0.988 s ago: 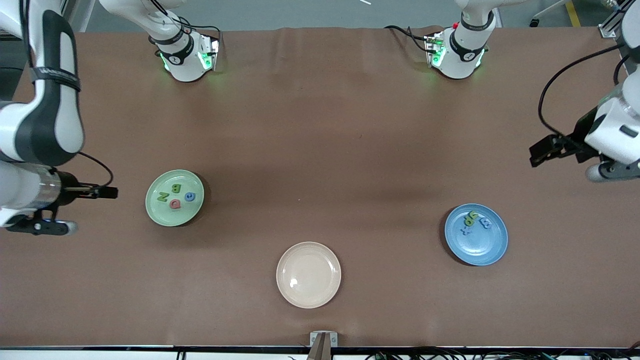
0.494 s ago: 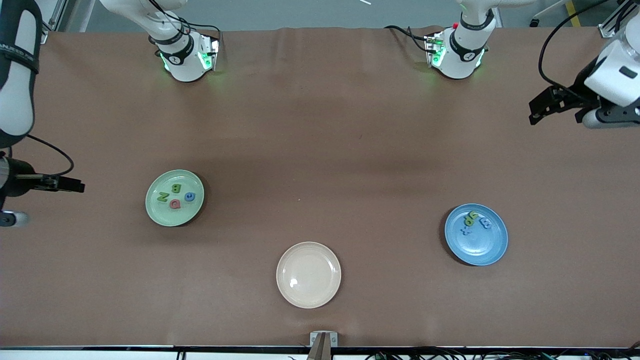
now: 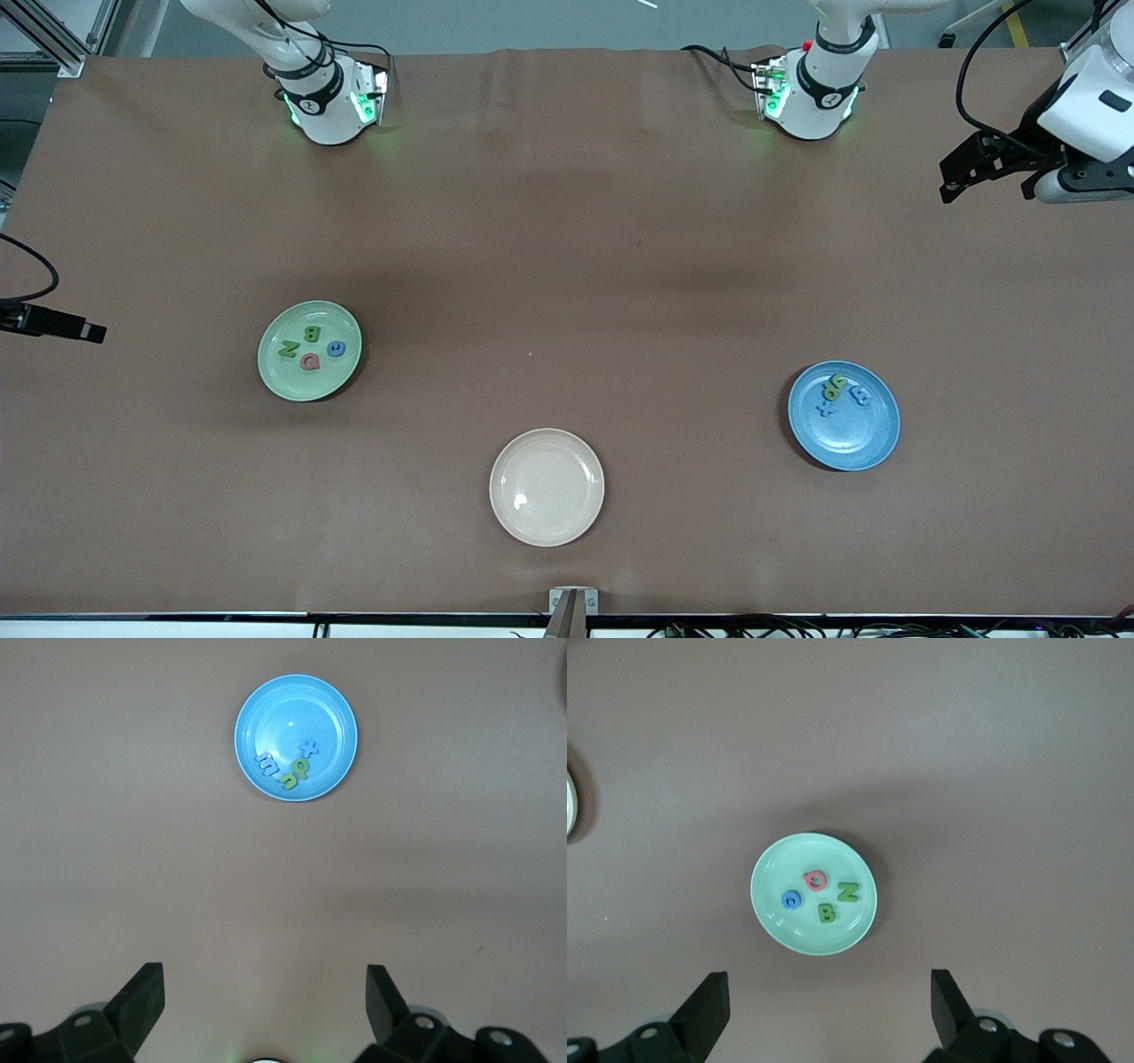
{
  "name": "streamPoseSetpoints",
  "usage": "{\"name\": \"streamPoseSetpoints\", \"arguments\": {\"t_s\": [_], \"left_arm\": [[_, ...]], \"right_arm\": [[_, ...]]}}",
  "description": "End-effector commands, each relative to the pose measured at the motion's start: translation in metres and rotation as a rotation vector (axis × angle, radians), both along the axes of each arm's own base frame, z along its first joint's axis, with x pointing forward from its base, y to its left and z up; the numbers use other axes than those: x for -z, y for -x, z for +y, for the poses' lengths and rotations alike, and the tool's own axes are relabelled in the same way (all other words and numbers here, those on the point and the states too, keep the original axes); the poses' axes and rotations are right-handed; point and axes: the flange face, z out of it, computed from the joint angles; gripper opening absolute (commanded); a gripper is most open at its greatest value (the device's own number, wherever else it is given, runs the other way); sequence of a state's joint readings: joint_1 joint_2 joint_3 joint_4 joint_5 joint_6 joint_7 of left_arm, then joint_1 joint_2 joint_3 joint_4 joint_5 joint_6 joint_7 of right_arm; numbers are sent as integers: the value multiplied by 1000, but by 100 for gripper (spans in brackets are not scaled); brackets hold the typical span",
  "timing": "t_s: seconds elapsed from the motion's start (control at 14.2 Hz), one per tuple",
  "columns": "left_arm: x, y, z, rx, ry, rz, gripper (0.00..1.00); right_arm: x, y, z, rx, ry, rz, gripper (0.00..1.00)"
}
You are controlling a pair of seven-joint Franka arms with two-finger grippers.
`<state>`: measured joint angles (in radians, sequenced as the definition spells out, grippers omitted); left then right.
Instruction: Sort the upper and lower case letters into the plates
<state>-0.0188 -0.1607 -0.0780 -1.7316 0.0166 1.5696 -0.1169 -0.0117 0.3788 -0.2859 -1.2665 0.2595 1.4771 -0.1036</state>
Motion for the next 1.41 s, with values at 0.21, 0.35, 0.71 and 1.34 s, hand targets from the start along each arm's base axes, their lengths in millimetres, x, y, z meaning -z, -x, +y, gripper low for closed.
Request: {"name": "streamPoseSetpoints", "arguments": {"t_s": [0.21,0.35,0.71,1.34], "left_arm": [[-2,3,1,22,18,-11,100],[-3,4,1,22,18,-13,100],[-5,4,3,19,20,-19,100],[-7,6,0,25,21,-19,100]], "right_arm": [[-20,11,28,-80,32,19,100],[-27,13,50,-125,106,25,100],[-36,35,64,-154,133,-5,100],[-58,59,63,-156,111,-36,100]]}}
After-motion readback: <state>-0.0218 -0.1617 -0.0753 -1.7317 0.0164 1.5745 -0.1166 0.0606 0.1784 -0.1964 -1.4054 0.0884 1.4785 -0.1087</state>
